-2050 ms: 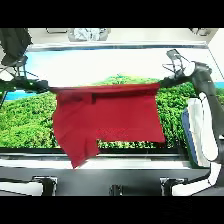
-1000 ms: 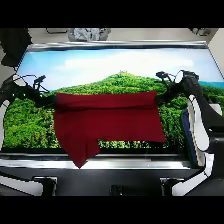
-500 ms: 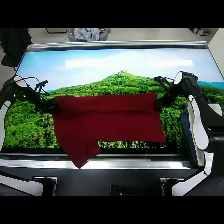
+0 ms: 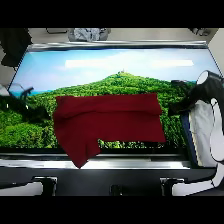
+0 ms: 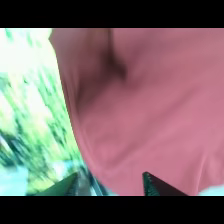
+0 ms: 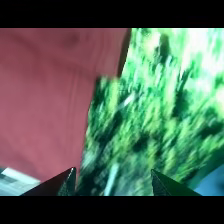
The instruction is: Fold the shirts.
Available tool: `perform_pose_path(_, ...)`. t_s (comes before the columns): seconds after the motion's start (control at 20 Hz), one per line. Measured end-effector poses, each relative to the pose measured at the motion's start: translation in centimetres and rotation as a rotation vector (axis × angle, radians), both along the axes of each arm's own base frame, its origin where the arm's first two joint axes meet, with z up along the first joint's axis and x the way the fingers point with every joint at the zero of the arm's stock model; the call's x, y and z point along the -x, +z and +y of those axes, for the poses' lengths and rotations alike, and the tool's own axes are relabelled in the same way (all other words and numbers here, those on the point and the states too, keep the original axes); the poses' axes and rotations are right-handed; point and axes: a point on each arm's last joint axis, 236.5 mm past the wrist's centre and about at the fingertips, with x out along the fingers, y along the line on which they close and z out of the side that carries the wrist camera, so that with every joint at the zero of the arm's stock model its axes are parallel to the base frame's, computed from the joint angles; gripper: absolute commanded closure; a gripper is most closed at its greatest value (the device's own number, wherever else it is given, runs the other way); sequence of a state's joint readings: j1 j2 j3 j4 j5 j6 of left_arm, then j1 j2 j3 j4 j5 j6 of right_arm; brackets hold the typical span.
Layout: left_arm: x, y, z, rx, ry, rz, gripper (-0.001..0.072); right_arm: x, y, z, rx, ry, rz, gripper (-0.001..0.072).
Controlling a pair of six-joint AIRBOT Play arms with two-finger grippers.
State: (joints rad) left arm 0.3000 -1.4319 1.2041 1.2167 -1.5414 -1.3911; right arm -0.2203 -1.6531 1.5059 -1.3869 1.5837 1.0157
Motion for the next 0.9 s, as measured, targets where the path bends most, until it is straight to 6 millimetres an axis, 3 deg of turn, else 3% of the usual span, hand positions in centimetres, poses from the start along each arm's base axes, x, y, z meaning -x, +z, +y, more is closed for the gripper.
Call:
perform_pose_path(0.15,6.4,-3.0,-2.4,0.049,0.011,0.04,0.0157,2.9,-1.1,0.8,-0.04,-0.009,0.032,0.0151)
perform_pose_path(0.25,9.6,-4.8,-4.1,0.079,0.031,0.046,0.0159,4.1,-1.6,1.4,-0.064,0.001,0.044,0.0152)
perform_pose_path(0.4,11.7,-6.4,-6.2,0.132,0.075,0.036,0.0166,5.0,-1.8,1.7,-0.075,0.009,0.046,0.0151)
perform_pose_path(0.6,12.7,-7.6,-8.3,0.17,0.097,0.029,0.0184,5.7,-2.3,1.8,-0.079,0.015,0.058,0.0148)
perform_pose_path(0.7,12.6,-8.0,-8.7,0.162,0.108,0.018,0.0308,6.5,-2.9,1.9,-0.076,0.017,0.077,0.0147)
perform_pose_path(0.85,12.2,-8.7,-8.6,0.13,0.117,-0.006,0.0641,7.7,-3.9,2.0,-0.074,0.013,0.097,0.0133)
perform_pose_path(0.9,12.0,-8.9,-8.6,0.123,0.121,-0.017,0.0671,8.1,-4.2,2.1,-0.075,0.012,0.104,0.0108)
